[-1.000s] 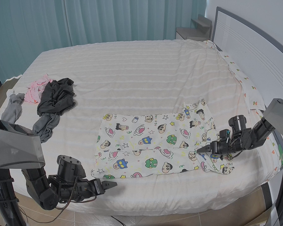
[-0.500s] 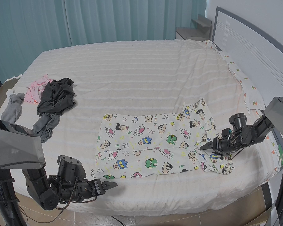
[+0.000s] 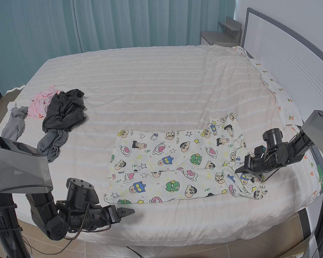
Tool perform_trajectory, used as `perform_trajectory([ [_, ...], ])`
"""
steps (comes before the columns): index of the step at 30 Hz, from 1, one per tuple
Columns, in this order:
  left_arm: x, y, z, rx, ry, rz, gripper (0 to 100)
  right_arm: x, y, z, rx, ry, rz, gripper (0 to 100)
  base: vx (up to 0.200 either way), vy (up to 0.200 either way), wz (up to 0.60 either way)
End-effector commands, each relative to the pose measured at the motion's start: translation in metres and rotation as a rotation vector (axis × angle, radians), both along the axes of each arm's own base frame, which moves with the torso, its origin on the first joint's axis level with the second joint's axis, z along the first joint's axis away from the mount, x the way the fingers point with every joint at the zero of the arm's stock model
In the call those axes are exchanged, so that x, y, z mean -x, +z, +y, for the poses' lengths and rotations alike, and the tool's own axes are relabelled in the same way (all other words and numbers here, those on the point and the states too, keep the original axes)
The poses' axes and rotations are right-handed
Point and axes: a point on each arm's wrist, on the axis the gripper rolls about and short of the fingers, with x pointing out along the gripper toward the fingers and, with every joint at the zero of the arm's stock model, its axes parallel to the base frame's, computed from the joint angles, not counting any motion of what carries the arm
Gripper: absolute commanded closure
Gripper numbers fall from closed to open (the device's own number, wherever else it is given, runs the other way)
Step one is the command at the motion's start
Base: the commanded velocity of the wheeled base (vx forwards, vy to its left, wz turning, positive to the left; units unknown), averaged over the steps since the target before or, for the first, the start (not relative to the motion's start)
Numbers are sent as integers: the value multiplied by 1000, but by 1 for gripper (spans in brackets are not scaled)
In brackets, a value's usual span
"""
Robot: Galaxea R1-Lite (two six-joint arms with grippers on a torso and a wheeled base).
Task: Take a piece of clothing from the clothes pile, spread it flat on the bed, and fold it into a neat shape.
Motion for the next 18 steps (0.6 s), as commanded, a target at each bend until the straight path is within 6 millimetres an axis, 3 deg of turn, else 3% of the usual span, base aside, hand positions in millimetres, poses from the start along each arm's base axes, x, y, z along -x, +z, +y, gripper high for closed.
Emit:
perform_trajectory([
  [1, 0, 0, 0, 0, 1, 1, 0, 2, 6, 1, 0, 6, -16, 100, 0, 0, 0],
  [12, 0, 0, 0, 0, 1, 1, 0, 13, 26, 13, 8, 50, -148, 100, 0, 0, 0],
  [18, 0, -1, 0, -1, 1, 3, 0, 36, 26, 33, 10, 107, -308, 100, 0, 0, 0],
])
